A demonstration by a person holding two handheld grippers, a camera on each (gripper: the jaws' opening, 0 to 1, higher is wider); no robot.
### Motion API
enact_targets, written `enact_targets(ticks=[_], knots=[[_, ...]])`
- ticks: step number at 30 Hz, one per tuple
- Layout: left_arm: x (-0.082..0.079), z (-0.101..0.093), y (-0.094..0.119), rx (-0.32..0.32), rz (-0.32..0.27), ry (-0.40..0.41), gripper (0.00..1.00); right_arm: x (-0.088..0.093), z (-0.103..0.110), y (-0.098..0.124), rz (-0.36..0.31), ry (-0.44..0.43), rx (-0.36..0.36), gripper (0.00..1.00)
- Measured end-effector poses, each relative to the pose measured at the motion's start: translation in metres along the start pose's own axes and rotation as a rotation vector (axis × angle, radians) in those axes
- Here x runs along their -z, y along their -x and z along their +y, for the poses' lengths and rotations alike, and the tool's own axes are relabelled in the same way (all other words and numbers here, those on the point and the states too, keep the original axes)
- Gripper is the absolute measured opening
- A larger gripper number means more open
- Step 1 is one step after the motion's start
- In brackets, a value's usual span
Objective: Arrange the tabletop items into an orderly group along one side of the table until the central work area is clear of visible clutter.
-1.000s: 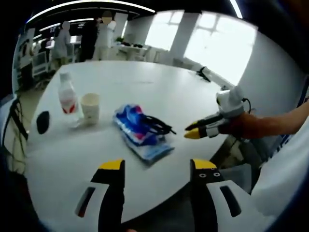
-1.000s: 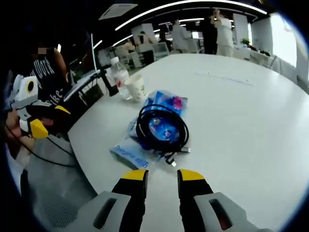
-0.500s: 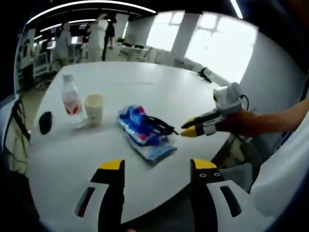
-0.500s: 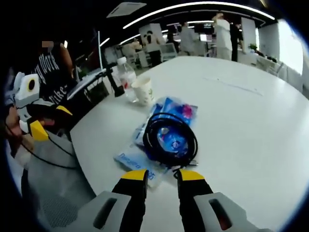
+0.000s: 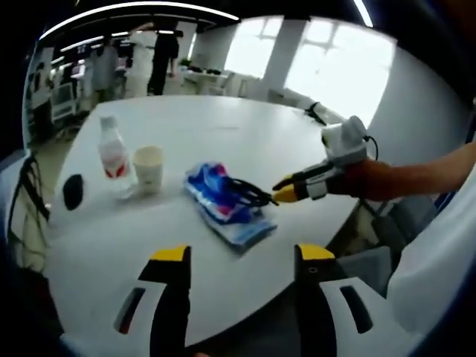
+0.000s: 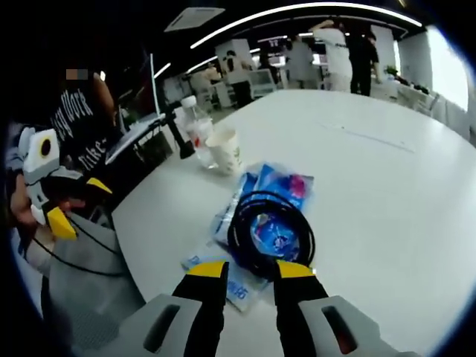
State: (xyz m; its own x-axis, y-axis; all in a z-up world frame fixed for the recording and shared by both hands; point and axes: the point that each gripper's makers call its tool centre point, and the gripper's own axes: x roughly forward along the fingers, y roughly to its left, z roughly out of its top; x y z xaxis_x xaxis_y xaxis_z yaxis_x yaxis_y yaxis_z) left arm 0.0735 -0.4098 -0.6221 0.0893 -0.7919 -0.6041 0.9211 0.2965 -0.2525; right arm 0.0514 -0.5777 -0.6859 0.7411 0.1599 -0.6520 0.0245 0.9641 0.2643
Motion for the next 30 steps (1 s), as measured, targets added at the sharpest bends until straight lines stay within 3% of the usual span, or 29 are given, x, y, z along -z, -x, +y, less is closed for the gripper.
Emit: enact_targets(ticks=[6,13,24,30], knots=[[-0.011,0.008,0.009,-0.02,-0.015,-0.012,0.57,-0.018,-0.001,-0.017,-0.003,-0.077,-0.033,0.24],[-0.019,0.015,0.015,-0.038,-0.035,-0.011,0.57,-0.031,0.006,-0.043,0.016,-0.102,-0.057,0.28],[-0.012,0.017,0.018,-0.052,-0.034,0.008,0.57,-0.021,0.004,-0.057,0.07,-0.133,-0.033,0.3],[-0.012,0.015,0.017,-0.056,-0.034,0.016,0.57,-0.016,0.0,-0.065,0.083,-0.193,-0.03,0.3]])
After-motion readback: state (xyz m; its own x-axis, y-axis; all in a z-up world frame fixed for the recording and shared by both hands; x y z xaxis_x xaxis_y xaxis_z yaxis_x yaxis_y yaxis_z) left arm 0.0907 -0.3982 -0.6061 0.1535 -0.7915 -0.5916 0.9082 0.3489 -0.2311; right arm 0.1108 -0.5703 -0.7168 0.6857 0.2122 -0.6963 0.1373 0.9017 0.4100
